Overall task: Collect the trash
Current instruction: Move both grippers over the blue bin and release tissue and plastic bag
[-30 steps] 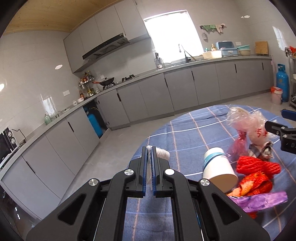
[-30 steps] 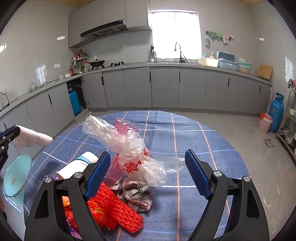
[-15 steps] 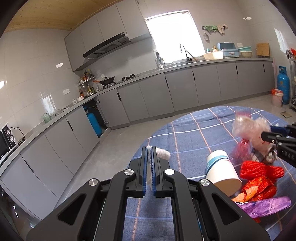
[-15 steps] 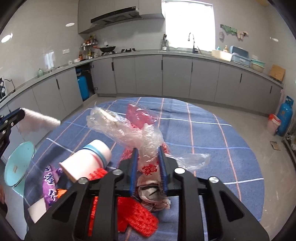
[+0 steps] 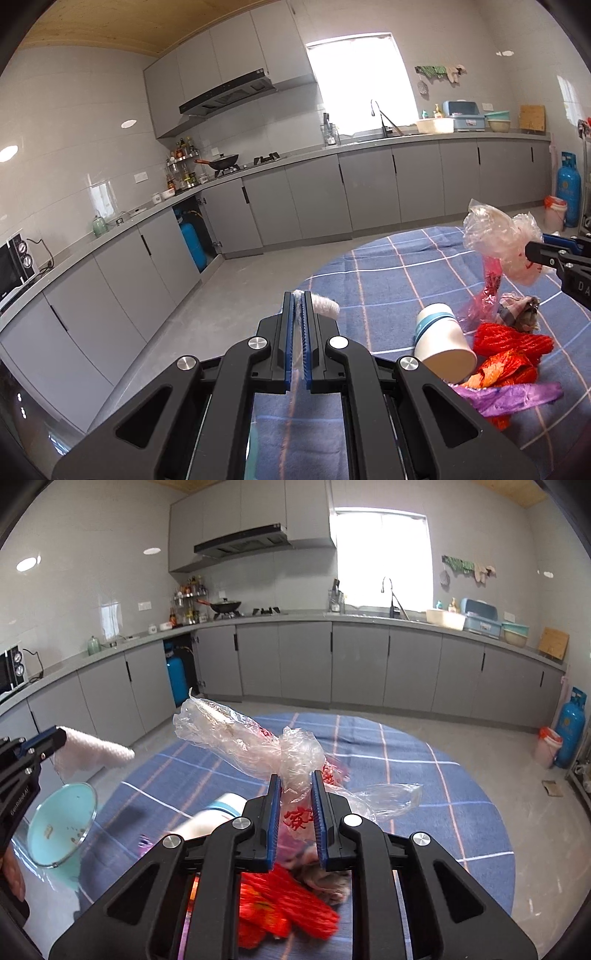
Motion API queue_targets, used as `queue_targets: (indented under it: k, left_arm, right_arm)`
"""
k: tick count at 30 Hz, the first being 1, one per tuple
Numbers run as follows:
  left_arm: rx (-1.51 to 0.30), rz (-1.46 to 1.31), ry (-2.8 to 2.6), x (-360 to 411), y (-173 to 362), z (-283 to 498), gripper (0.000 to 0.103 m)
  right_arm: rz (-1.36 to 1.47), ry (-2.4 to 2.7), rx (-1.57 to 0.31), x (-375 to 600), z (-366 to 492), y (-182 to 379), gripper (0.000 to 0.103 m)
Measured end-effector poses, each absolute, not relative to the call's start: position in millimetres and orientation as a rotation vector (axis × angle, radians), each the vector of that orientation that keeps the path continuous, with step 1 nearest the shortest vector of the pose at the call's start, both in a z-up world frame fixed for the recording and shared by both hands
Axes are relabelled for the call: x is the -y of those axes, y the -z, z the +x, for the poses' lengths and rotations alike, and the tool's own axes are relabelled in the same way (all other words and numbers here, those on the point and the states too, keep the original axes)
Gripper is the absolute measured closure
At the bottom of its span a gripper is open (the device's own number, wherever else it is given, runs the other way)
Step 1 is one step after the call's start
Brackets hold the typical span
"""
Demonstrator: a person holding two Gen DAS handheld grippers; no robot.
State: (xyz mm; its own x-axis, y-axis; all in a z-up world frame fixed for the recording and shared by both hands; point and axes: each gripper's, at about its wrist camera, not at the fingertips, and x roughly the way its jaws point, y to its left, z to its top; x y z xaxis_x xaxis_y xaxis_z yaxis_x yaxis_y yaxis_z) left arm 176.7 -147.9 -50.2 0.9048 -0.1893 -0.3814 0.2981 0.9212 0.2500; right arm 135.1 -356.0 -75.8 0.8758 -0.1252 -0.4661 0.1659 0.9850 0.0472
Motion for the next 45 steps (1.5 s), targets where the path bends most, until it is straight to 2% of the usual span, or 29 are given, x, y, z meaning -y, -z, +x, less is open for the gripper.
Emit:
queue_targets:
  k: [45]
  left_arm:
    - [-0.392,0.222,-0.033,-15,45,173,0.099]
  right_arm:
    - [-0.013,-0.185,-0.469,183,183,60,0.086]
